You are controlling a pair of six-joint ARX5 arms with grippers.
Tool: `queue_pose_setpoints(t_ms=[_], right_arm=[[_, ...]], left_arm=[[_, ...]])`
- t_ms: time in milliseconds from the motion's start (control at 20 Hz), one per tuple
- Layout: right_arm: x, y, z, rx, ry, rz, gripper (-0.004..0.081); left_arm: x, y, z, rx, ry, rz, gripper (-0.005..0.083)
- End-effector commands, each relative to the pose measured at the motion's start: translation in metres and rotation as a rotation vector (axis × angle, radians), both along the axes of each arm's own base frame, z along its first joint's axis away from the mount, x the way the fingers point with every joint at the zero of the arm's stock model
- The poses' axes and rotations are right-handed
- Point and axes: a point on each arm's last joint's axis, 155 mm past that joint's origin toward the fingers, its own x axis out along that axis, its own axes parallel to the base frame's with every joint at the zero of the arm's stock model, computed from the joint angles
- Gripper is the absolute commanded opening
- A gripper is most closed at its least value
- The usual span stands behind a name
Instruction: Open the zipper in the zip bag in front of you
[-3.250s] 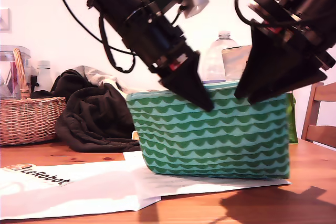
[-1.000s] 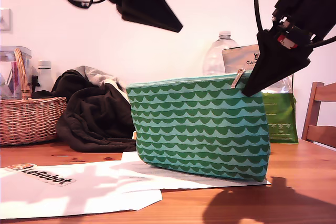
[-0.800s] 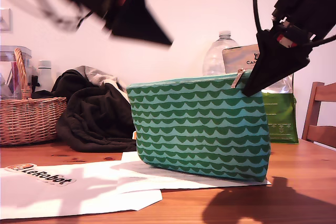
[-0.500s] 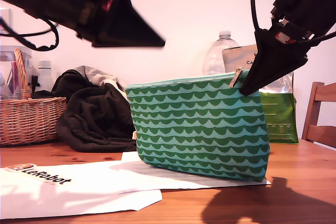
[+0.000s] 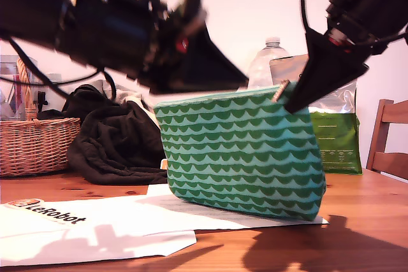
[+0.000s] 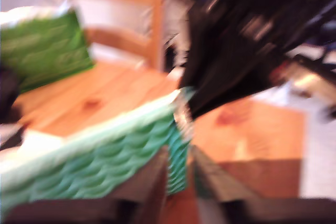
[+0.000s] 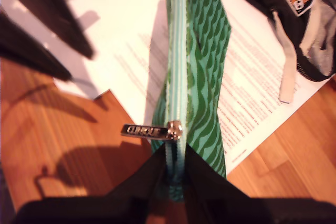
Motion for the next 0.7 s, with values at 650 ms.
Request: queue_pose_setpoints(t_ms=[650], right_arm=[[0.000, 0.010, 0.007, 0.066, 0.009, 0.009, -0.0013]], left_arm=[[0.013, -0.014, 0.000, -0.010, -0.050, 0.064, 0.0239]])
